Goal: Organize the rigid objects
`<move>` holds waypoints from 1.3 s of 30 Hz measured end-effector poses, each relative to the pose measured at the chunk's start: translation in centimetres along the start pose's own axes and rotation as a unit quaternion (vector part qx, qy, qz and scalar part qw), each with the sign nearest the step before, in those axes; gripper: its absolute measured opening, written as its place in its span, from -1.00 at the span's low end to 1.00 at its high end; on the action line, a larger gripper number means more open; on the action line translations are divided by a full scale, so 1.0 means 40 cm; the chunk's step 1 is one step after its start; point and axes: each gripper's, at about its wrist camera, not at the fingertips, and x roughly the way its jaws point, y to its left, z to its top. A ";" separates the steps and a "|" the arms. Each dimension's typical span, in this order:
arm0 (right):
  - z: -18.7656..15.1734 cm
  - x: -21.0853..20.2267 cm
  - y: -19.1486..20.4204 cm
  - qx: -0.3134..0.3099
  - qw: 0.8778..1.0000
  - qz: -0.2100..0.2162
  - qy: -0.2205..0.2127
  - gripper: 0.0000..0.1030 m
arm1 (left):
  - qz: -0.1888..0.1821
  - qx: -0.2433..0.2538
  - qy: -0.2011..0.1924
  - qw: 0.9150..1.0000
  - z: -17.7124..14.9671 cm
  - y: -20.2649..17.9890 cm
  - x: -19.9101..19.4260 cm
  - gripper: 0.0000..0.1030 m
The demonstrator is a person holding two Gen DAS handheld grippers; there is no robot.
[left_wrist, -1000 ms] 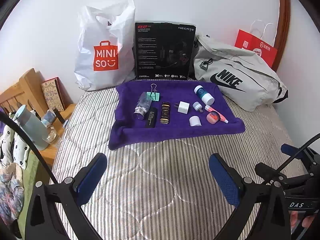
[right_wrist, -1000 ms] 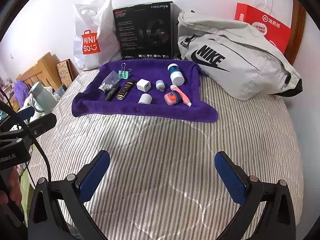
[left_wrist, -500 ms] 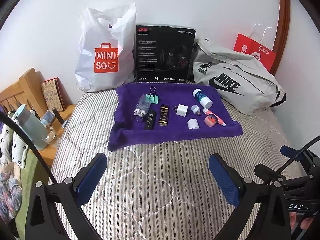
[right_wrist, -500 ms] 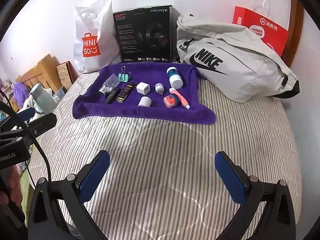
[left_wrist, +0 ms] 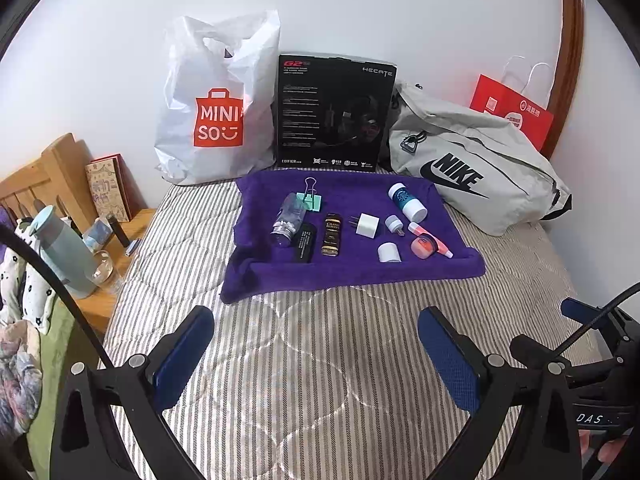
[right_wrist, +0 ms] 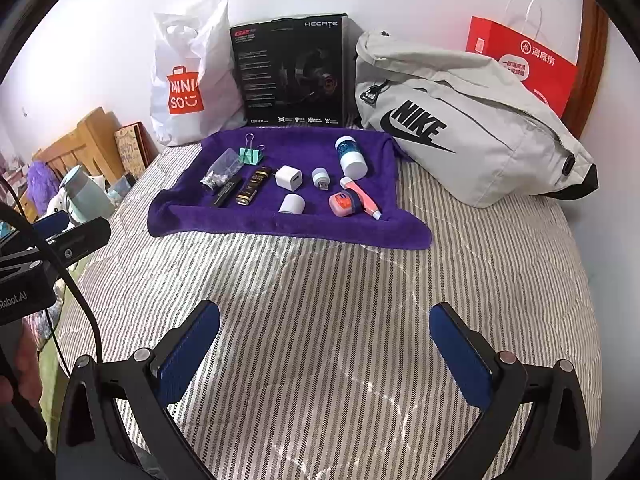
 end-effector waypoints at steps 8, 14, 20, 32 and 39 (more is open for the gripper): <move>-0.002 -0.006 0.000 -0.001 1.000 -0.002 -0.002 1.00 | 0.000 0.000 0.004 1.000 0.000 0.004 -0.002 1.00; -0.002 -0.009 0.002 -0.004 1.000 -0.001 -0.002 1.00 | 0.000 0.003 0.002 1.000 -0.006 0.000 -0.009 1.00; -0.003 -0.010 0.005 -0.005 1.000 -0.004 -0.002 1.00 | -0.004 0.006 0.005 1.000 -0.006 -0.003 -0.009 1.00; -0.005 -0.015 0.005 -0.005 1.000 -0.007 -0.002 1.00 | -0.003 0.008 0.007 1.000 -0.009 -0.005 -0.010 1.00; -0.005 -0.015 0.006 -0.005 1.000 -0.012 -0.002 1.00 | -0.004 0.007 0.008 1.000 -0.010 -0.002 -0.007 1.00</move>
